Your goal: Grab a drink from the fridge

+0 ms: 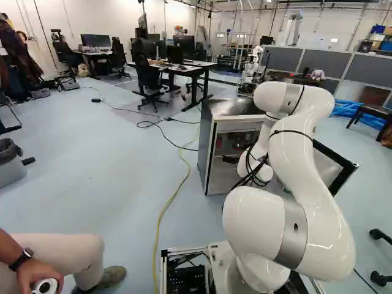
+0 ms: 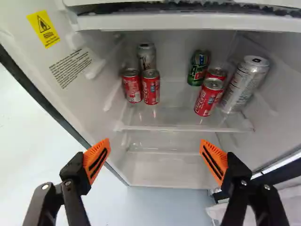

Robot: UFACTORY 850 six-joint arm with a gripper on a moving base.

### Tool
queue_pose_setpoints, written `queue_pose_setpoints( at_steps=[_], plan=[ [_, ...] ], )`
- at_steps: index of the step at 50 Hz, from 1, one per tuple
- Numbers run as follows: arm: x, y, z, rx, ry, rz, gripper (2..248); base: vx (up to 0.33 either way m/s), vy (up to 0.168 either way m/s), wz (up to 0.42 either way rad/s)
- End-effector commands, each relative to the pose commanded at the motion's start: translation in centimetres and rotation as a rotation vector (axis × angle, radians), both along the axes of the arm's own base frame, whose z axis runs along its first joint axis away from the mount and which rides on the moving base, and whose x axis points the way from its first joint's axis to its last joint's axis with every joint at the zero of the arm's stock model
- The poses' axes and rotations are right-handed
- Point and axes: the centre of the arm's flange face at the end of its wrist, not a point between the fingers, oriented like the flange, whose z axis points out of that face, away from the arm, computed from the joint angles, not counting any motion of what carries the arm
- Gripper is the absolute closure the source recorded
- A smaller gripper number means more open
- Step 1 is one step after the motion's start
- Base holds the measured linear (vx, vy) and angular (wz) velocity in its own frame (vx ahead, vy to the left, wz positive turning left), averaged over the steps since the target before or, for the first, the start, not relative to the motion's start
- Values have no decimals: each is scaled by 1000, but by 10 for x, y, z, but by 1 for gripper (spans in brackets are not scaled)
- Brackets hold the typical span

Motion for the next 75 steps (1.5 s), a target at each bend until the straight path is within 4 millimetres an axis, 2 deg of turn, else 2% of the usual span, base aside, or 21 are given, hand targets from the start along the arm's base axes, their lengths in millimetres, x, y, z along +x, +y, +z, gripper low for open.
queue_pose_setpoints(
  at_steps=[23, 75],
  plan=[
    [-9, -12, 1, -6, 17, -149, 3, 0, 0, 0],
    [-6, -13, 0, -9, 13, -154, 3, 0, 0, 0]
  ],
)
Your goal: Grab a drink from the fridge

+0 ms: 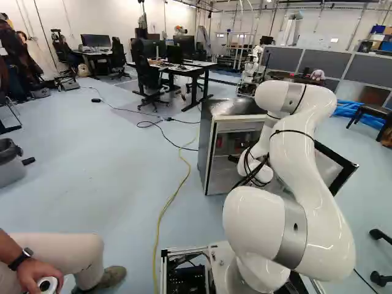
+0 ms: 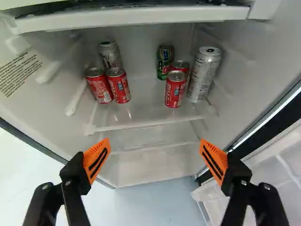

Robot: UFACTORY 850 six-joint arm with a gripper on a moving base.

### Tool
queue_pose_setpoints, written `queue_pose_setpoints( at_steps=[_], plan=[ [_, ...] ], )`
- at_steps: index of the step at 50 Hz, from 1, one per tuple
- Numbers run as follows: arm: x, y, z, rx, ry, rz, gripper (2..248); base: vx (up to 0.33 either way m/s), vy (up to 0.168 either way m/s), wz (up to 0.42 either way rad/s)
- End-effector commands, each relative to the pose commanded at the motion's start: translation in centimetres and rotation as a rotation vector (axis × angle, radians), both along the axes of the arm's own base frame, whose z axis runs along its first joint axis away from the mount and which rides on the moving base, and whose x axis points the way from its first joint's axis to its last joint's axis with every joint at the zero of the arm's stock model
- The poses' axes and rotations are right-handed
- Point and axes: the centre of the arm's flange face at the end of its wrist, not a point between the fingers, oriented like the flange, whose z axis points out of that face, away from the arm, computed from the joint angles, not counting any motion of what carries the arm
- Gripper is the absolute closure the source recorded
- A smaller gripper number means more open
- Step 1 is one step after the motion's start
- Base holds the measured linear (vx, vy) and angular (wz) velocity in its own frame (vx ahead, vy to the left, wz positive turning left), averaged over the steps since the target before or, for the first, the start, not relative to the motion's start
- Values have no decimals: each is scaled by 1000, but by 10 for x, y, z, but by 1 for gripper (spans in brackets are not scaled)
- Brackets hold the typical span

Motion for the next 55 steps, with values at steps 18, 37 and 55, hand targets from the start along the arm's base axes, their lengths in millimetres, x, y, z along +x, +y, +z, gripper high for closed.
queue_pose_setpoints(
  at_steps=[18, 37, 55],
  plan=[
    [13, -1, -3, -9, -16, 11, 3, 0, 0, 0],
    [32, -3, -8, -23, -39, 25, 3, 0, 0, 0],
    [49, -4, -13, -36, -62, 39, 3, 0, 0, 0]
  ],
)
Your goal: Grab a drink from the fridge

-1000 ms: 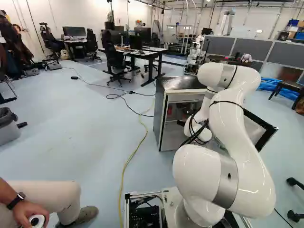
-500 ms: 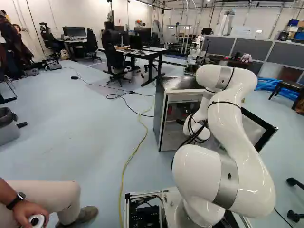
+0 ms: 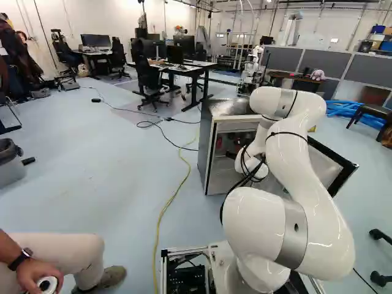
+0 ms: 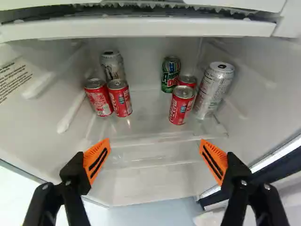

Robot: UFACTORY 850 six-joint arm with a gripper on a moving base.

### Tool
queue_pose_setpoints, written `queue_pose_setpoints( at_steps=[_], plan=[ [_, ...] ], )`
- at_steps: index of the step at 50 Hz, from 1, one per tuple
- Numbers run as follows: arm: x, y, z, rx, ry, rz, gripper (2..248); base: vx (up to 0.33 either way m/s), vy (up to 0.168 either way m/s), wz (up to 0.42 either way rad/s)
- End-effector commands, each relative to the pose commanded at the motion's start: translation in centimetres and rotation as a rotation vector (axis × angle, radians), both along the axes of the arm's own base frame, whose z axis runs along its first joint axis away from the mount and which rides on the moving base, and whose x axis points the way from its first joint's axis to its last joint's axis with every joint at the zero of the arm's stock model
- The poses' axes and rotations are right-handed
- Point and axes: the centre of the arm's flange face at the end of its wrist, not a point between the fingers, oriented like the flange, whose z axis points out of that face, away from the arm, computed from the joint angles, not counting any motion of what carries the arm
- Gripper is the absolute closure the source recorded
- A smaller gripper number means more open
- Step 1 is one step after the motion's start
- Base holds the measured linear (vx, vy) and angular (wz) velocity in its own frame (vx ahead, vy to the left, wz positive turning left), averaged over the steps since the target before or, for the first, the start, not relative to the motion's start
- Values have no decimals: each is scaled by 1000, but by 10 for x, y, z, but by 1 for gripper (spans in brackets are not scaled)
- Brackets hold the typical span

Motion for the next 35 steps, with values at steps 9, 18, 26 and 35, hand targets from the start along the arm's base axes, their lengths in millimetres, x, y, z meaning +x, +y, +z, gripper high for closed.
queue_pose_setpoints(
  at_steps=[9, 18, 26, 35],
  plan=[
    [9, -1, -2, -7, -12, 6, 3, 0, 0, 0],
    [18, -1, -5, -13, -24, 13, 3, 0, 0, 0],
    [26, -2, -7, -19, -35, 16, 3, 0, 0, 0],
    [34, -4, -10, -25, -47, 15, 3, 0, 0, 0]
  ],
)
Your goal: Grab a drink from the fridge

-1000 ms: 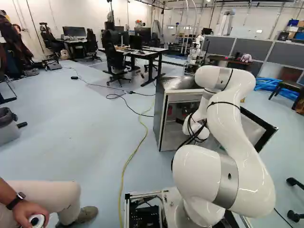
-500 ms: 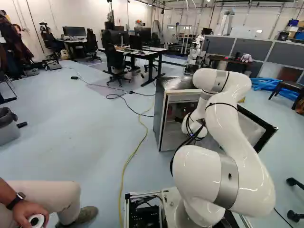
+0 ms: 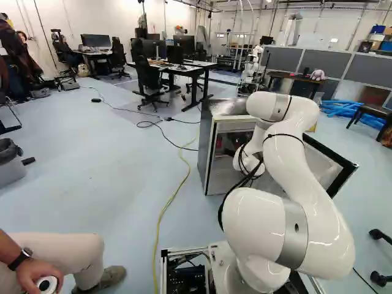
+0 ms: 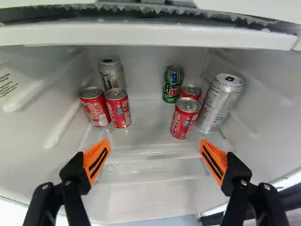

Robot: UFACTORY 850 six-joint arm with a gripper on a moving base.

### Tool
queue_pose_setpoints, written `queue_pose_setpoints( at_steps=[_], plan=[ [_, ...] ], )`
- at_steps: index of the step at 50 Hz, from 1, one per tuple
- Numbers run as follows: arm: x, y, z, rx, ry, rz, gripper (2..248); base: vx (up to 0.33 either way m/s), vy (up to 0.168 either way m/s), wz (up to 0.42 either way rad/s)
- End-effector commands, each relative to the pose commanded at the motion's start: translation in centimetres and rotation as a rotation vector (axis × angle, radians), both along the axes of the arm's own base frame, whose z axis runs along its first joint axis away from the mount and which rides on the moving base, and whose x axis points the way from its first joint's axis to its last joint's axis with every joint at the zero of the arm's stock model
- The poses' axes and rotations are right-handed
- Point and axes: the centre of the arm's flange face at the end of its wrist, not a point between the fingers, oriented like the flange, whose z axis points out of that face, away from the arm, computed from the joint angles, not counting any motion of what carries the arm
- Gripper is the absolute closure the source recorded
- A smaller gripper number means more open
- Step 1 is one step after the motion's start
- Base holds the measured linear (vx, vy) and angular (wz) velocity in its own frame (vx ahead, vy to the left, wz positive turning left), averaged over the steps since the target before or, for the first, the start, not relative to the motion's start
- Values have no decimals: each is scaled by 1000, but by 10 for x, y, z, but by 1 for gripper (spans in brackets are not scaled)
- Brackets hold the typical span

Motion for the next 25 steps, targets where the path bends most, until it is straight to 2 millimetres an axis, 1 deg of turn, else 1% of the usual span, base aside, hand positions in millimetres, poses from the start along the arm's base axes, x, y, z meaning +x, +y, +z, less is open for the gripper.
queue_pose_setpoints(
  at_steps=[25],
  plan=[
    [22, -12, -8, -18, -37, -21, 3, 0, 0, 0]
  ],
)
